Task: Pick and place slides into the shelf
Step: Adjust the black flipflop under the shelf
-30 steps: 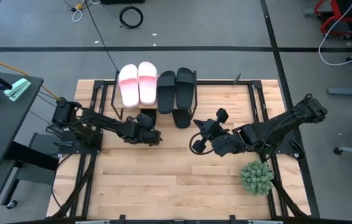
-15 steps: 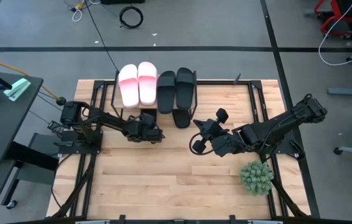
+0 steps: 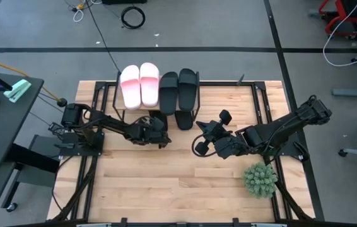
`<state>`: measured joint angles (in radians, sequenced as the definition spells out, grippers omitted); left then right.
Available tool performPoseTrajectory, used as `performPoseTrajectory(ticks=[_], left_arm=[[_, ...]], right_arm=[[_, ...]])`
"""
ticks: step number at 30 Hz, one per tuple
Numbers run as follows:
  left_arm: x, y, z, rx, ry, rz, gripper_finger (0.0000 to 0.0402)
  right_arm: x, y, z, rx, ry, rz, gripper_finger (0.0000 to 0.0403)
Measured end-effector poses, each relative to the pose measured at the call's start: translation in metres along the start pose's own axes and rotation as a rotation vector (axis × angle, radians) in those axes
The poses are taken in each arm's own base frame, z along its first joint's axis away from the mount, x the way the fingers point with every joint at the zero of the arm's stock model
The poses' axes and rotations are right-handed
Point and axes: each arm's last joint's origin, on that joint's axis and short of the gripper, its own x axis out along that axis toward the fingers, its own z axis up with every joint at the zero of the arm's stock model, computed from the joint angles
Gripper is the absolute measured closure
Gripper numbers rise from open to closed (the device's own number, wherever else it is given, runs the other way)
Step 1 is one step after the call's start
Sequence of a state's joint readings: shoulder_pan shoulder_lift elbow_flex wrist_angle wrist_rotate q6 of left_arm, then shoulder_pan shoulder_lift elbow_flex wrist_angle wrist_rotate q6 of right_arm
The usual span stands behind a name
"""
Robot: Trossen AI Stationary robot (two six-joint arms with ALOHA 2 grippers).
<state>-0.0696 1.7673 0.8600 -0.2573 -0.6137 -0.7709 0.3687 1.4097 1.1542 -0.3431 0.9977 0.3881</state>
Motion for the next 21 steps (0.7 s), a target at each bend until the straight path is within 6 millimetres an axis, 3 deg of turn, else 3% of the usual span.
performPoseTrajectory(ticks=[16,19,21], left_arm=[[0.000,0.000,0.001,0.043,0.018,-0.023,0.0396],[-0.008,-0.006,-0.001,0.047,0.014,-0.048,0.0387],[-0.024,-0.014,0.001,0.054,0.007,-0.116,0.0380]], right_arm=[[0.000,0.000,0.000,0.009,0.000,0.000,0.0396],[0.000,0.000,0.000,-0.006,0.000,0.000,0.0396],[0.000,0.000,0.000,-0.021,0.000,0.000,0.0396]])
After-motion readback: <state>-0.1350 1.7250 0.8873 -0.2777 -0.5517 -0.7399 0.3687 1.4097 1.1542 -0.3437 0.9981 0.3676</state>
